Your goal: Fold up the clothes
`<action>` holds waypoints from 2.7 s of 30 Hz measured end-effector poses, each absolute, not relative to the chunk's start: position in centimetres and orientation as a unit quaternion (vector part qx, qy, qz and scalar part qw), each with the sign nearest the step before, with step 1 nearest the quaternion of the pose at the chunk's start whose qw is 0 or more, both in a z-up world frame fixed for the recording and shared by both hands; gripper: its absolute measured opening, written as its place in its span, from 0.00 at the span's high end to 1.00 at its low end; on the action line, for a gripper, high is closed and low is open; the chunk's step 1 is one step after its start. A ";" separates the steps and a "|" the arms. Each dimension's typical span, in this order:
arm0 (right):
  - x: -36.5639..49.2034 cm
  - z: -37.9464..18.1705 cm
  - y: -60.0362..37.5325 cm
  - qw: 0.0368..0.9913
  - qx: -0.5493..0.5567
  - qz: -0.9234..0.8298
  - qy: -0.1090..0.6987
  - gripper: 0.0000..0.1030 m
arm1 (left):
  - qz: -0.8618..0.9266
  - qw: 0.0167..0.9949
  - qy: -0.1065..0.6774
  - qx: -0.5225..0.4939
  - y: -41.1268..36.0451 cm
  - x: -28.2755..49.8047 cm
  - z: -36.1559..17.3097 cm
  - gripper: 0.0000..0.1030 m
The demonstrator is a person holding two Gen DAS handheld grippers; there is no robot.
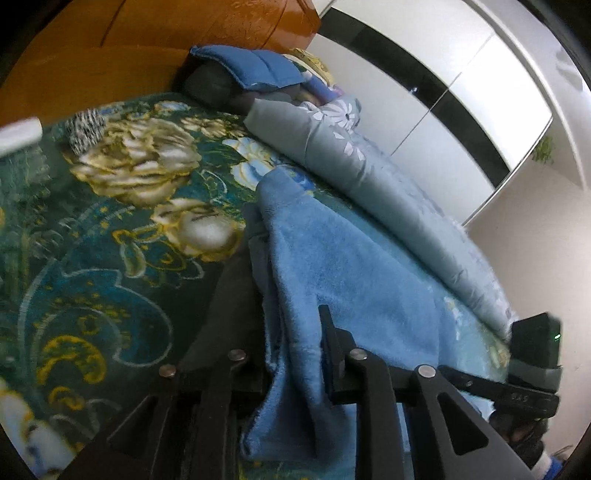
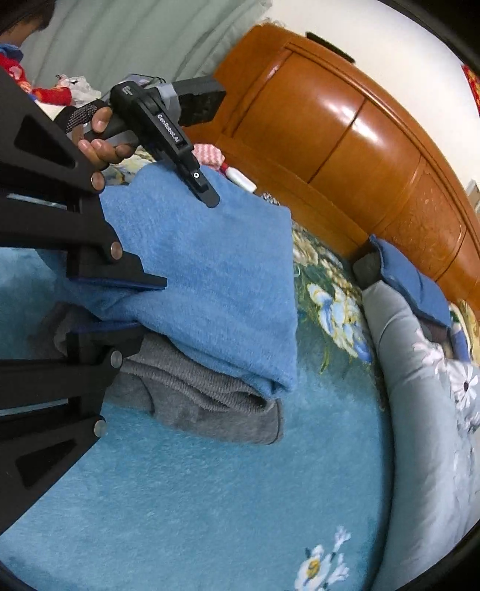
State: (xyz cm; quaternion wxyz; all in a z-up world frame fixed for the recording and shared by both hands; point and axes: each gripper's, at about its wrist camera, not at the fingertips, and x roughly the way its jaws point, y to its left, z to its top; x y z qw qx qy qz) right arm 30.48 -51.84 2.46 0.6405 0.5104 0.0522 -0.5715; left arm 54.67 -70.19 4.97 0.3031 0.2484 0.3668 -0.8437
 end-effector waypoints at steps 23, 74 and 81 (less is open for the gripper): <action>38.2 4.3 -51.3 0.647 0.425 -0.614 0.157 0.57 | -0.853 0.340 0.261 0.298 -65.5 53.4 5.4 0.57; 40.2 -1.2 -37.3 0.589 0.363 -0.692 0.207 0.23 | -0.765 0.528 0.223 0.294 -49.5 53.2 -0.8 0.21; 40.1 -1.4 -37.2 0.590 0.367 -0.692 0.195 0.17 | -0.766 0.530 0.217 0.292 -49.5 53.1 -1.0 0.21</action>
